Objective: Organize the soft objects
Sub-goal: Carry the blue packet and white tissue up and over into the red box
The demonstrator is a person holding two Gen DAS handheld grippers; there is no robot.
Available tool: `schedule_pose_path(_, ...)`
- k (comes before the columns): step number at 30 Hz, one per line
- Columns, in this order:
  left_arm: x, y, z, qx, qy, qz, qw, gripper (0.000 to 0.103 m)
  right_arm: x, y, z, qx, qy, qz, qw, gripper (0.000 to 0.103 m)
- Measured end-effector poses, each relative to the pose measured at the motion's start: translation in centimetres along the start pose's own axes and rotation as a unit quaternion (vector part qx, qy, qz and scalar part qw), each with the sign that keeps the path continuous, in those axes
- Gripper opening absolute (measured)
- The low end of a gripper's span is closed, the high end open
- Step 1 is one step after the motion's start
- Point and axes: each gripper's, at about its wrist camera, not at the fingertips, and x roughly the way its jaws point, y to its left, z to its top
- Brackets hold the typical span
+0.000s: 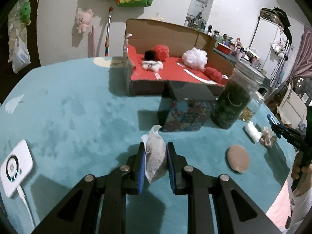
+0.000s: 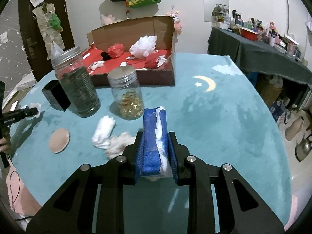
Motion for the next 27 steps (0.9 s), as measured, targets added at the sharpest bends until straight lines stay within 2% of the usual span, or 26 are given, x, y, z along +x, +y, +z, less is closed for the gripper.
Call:
schedule_pose_path(8,1.8,1.4,2.4,0.033,0.003,-0.009,0.9994,0.021,1.8,-1.7,2.1,-0.03,0.007,-0.012,0.999,0.023)
schedule_pose_path(16,3.3,2.6,5.1,0.065,0.009,-0.02,0.9976,0.021,4.8,-2.6,5.7,-0.06,0.013,0.014,0.998,0.023)
schedule_pose_path(27,3.3,1.3,10.1,0.103,-0.008,-0.067,0.9924,0.021,6.7,-0.6,11.0,-0.114,0.0,0.058,0.992,0.023)
